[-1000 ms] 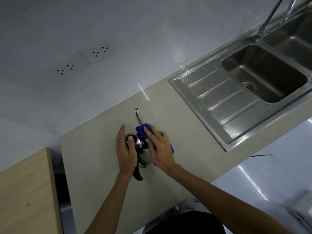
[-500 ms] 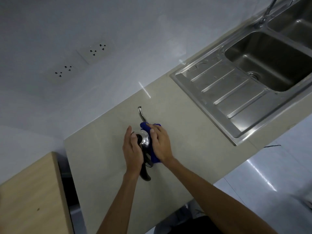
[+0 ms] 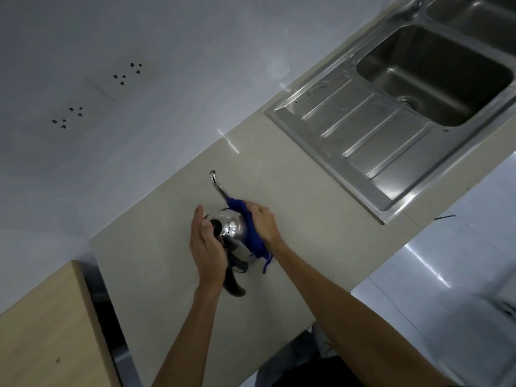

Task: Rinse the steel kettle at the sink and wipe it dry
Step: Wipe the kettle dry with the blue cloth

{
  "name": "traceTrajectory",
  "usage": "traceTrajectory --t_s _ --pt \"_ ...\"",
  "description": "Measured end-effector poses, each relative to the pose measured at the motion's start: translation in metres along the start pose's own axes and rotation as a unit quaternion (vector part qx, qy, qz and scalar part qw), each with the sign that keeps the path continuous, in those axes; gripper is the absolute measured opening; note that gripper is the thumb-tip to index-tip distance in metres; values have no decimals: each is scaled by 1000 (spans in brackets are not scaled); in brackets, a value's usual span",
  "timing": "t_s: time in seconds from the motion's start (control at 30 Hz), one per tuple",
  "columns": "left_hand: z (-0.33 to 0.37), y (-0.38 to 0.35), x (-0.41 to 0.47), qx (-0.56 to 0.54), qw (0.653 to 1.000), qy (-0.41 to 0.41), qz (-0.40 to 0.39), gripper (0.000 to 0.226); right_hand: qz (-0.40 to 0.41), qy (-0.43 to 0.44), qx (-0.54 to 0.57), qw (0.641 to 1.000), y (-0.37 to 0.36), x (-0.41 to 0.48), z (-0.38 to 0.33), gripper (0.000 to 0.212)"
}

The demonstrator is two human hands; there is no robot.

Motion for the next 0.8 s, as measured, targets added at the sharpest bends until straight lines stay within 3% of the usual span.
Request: traceTrajectory --t_s 0.13,0.2,0.37,0.53,0.8 --pt "-3 0 2 -12 1000 16 3 67 44 196 -49 978 -25 -54 15 41" --pt "-6 0 4 -16 1000 26 2 66 72 230 -58 969 -32 -63 30 43" --pt "-4 1 2 7 1000 3 14 60 159 153 44 974 -24 -65 67 47" --pt "-5 0 3 6 1000 -5 5 61 175 105 76 976 -14 -56 62 42" --pt "-6 0 3 -9 1000 -20 -6 66 11 -7 -68 998 12 20 11 35"
Point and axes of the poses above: each hand's wrist, its own x-axis towards the middle knuckle, its own y-axis out of the back of the hand, z = x × y, the point moved 3 cm from there along x, towards the middle knuckle, and after that the axes turned 11 degrees about x, right-handed, at the moved point
